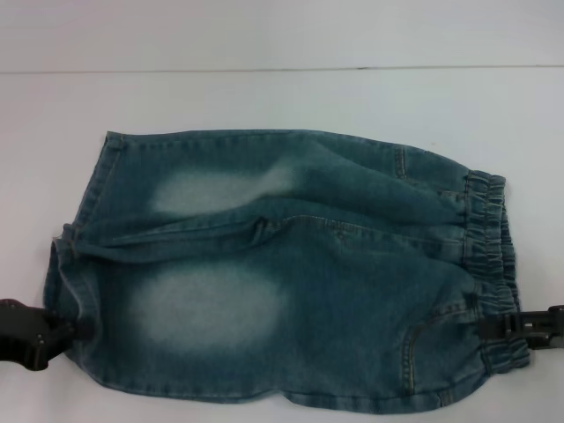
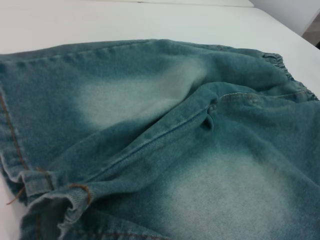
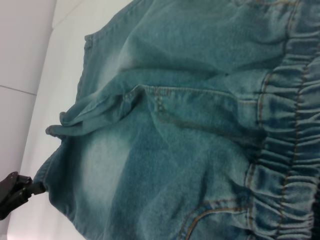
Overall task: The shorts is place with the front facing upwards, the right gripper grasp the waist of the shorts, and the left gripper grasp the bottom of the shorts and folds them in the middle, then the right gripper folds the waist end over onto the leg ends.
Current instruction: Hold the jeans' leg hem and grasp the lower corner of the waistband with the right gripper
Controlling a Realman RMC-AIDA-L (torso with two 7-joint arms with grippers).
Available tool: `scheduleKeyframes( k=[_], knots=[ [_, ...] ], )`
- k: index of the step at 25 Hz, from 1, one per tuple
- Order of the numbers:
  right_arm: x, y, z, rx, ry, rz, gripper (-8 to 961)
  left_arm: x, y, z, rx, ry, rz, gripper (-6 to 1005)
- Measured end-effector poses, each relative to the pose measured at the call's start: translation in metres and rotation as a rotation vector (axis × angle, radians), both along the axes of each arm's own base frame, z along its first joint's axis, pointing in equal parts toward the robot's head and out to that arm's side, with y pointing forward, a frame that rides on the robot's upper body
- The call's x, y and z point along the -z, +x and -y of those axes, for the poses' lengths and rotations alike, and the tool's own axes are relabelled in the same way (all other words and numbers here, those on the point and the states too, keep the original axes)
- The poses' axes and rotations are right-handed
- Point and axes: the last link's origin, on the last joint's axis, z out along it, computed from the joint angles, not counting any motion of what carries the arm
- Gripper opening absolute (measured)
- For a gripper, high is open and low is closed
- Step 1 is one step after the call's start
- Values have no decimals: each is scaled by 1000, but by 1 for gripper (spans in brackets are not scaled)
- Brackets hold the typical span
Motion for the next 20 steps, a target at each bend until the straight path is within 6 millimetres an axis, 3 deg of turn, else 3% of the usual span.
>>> scheduleKeyframes(
  k=[13, 20],
  knots=[
    [2, -5, 1, -13, -14, -27, 914, 2, 0, 0, -2, -7, 3, -1],
    [2, -6, 1, -21, -23, -24, 691, 2, 1, 0, 2, -10, 1, 0]
  ],
)
